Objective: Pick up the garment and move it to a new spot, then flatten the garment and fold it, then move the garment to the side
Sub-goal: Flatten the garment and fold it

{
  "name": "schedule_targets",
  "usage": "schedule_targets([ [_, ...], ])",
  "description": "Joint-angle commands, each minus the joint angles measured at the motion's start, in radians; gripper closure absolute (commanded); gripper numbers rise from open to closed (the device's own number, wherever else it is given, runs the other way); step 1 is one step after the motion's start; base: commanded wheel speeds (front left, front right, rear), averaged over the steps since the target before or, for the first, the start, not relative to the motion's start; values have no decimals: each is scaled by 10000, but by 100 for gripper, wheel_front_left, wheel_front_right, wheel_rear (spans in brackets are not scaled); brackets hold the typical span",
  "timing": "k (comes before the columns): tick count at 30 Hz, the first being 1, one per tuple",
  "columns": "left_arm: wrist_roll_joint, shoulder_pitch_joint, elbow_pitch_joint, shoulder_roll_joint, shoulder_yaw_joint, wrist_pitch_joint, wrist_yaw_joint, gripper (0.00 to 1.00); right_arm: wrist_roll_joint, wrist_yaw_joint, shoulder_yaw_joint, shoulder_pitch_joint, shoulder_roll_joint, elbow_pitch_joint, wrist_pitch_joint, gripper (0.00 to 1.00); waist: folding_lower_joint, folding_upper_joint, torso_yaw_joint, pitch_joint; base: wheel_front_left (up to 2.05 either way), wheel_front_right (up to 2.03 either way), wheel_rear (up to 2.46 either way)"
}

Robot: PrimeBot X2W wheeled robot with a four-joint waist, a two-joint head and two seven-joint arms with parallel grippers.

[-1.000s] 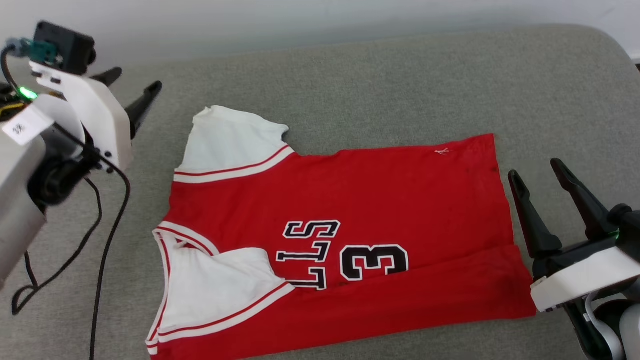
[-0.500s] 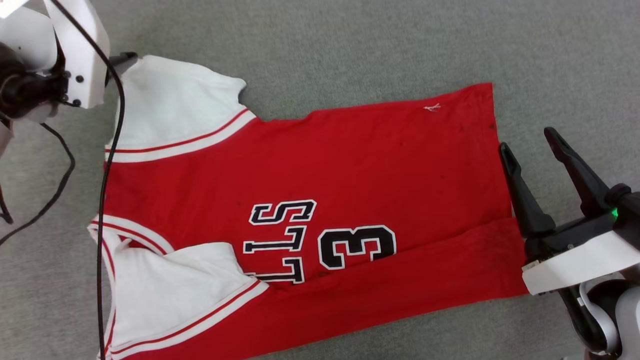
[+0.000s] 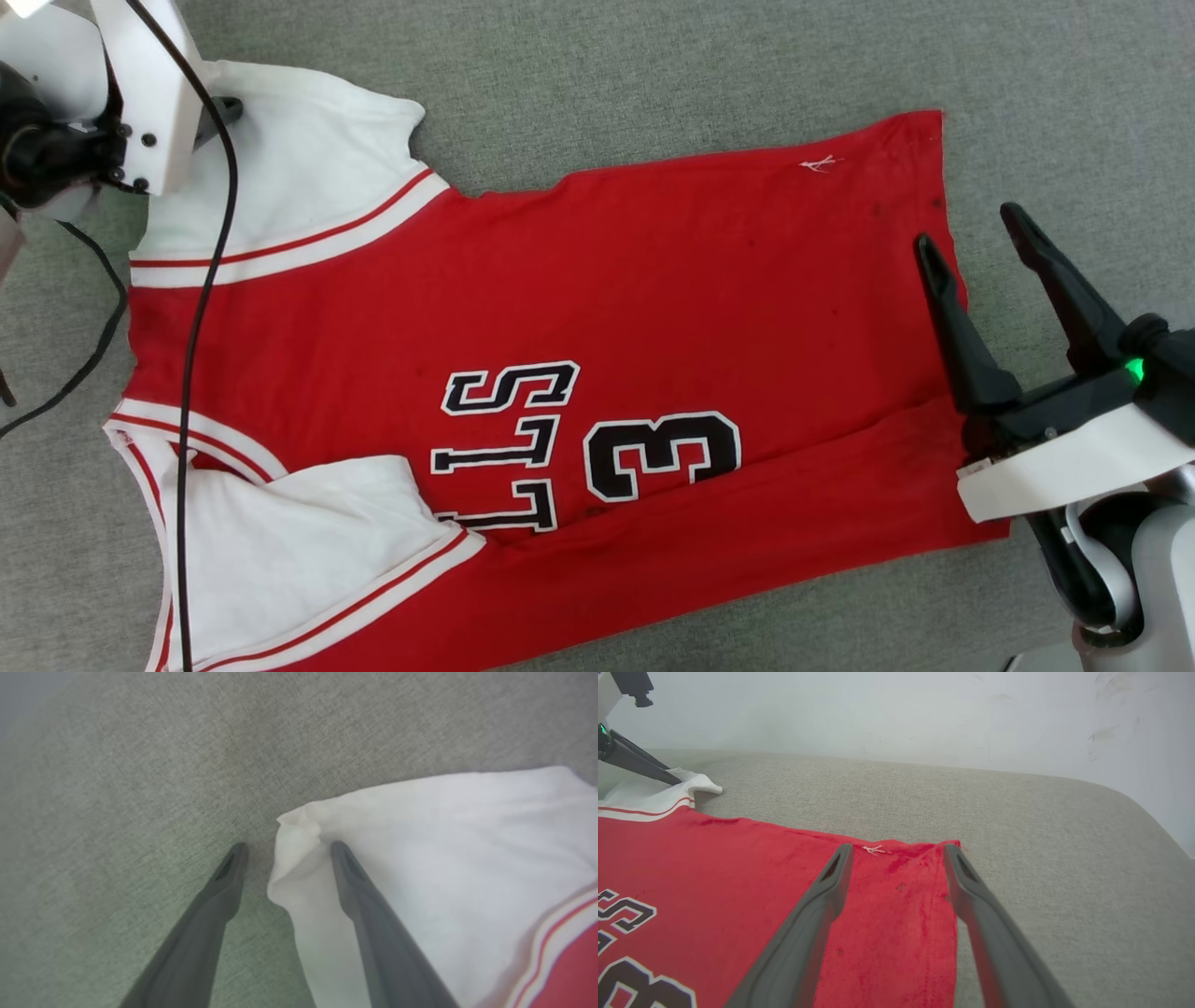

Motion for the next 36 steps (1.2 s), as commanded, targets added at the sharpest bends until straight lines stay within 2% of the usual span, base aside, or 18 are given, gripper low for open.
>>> schedule_targets([
  [1, 4, 432, 117, -66, -304, 179, -54, 100, 32, -8, -27, -138, 60, 21, -76, 0, -1, 0, 6, -13, 0, 0, 0],
  [6, 0, 510, 58, -52, -368, -354, -55, 100, 99, -8, -386, -490, -13, 113, -133, 0, -1, 0, 99, -267, 0, 0, 0],
  [12, -20, 399, -457, -74, -361, -1421, -63, 100, 378, -8, -802, -1214, -757, 46, 571, 0, -1, 0, 414, -876, 0, 0, 0],
  [17, -147, 539, -941, -139, -345, -2347, -59, 100, 1189, -8, -618, -2059, -1968, 407, 2271, 0, -1, 0, 804, -1301, 0, 0, 0],
  [22, 15, 680, -1299, -144, -465, -3135, -59, 100, 2351, -8, -45, -3027, -3206, 1282, 4700, 0, -1, 0, 1135, -1507, 0, 0, 0],
  [27, 176, 771, -1646, -225, -542, -3714, -59, 100, 3222, -8, 1018, -3935, -4282, 2294, 6998, 0, -1, 0, 1468, -1483, 0, 0, 0],
  [32, 337, 787, -1908, -324, -559, -4073, -60, 100, 3674, -8, 1757, -4668, -4610, 3225, 8310, 0, -1, 0, 1804, -1271, 0, 0, 0],
  [36, 434, 699, -2060, -397, -566, -4268, -60, 100, 3671, -8, 2200, -5247, -4446, 3967, 8666, 0, -1, 0, 2022, -1073, 0, 0, 0],
])
